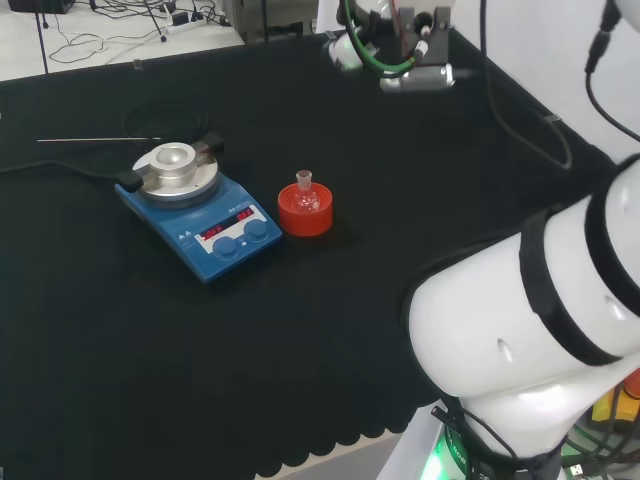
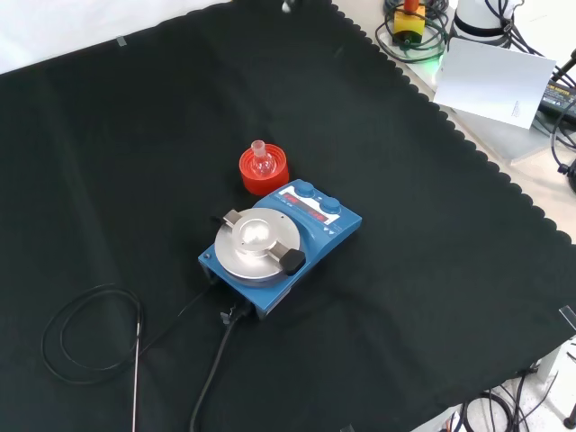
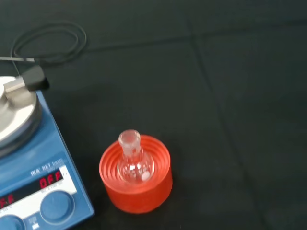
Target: Pick up the round-bottom flask.
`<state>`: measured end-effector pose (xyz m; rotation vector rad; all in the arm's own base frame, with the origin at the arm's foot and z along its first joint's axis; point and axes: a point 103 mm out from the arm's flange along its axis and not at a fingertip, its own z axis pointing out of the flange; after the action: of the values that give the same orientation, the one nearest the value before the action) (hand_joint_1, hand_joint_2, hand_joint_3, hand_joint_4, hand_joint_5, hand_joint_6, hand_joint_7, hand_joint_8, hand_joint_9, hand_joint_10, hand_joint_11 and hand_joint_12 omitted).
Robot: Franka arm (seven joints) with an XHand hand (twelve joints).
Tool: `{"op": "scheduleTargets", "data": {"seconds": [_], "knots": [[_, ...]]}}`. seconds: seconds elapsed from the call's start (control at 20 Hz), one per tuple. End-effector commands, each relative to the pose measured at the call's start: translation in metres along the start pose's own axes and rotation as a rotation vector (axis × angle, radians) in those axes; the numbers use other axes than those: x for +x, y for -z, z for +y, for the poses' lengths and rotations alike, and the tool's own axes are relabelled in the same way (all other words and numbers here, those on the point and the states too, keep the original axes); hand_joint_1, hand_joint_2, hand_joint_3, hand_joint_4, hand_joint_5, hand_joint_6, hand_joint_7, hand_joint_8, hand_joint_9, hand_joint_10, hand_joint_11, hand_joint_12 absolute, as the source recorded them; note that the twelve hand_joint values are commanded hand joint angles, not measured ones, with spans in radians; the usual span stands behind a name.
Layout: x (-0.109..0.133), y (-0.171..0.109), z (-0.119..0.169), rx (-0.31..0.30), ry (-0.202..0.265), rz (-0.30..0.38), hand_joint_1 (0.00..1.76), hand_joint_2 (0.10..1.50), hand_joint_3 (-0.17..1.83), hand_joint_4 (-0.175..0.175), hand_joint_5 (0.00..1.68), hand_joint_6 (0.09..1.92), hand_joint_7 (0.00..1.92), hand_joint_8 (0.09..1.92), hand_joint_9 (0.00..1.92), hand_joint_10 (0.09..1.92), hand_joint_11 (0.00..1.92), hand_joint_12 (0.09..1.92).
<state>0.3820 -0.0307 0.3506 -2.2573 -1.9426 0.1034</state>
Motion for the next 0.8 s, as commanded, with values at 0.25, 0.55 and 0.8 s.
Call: {"op": "scheduleTargets", "data": {"seconds": [0.25,0.55,0.8], "knots": [[-0.010,-0.110,0.069,0.093,0.026,0.135,0.69,0.83,0.51,-0.030,0.49,0.27,0.26,0.66,0.42,0.67,0.13,1.41],[-0.004,-0.144,0.081,0.122,0.036,0.133,0.75,0.78,0.53,-0.037,0.55,0.29,0.29,0.68,0.45,0.67,0.17,1.39],[-0.001,-0.160,0.084,0.132,0.048,0.144,0.78,0.74,0.56,-0.038,0.57,0.32,0.30,0.68,0.47,0.66,0.19,1.39]]}}
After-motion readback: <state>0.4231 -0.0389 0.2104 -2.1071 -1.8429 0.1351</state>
